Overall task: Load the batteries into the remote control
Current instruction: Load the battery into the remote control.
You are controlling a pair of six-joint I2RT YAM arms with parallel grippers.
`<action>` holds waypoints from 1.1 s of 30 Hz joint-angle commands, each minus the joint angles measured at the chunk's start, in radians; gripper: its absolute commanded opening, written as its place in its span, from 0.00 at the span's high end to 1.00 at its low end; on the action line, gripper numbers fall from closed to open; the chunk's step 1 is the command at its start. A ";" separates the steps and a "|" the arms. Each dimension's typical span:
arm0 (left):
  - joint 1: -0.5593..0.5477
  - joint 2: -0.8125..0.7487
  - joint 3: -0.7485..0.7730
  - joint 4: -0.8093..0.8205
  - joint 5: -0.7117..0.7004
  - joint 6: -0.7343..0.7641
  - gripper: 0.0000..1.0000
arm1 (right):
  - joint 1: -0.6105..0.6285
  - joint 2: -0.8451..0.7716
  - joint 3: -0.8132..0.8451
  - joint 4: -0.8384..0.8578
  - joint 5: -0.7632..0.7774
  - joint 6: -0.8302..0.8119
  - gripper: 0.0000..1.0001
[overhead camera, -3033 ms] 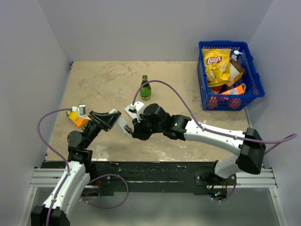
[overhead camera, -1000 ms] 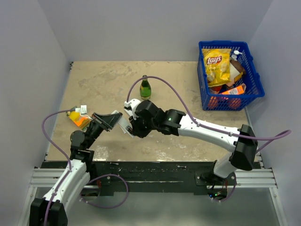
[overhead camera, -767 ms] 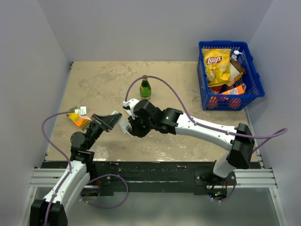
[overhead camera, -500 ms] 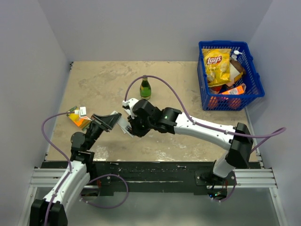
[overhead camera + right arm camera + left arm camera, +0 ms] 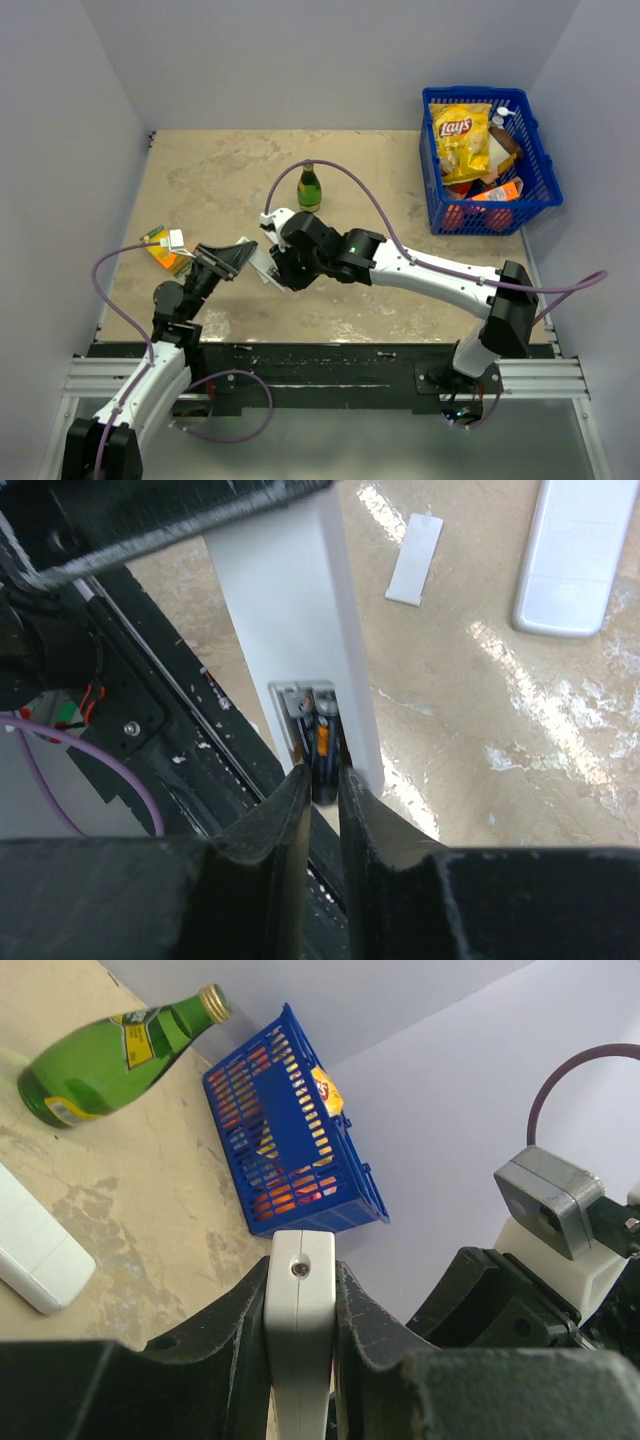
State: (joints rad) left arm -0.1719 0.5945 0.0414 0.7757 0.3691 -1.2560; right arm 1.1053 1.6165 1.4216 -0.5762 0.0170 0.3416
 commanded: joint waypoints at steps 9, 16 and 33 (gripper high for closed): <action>-0.029 0.025 0.009 0.019 -0.004 -0.135 1.00 | -0.016 0.003 0.056 0.015 0.078 -0.024 0.72; -0.029 0.037 0.006 -0.004 -0.012 -0.132 1.00 | -0.016 -0.029 0.085 -0.011 0.122 -0.041 0.58; -0.029 0.077 -0.037 0.105 0.013 -0.230 1.00 | -0.024 -0.266 -0.113 0.162 0.095 -0.088 0.41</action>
State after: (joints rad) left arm -0.1978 0.6621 0.0406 0.7681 0.3553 -1.4265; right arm 1.0901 1.4715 1.3987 -0.5369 0.1181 0.2832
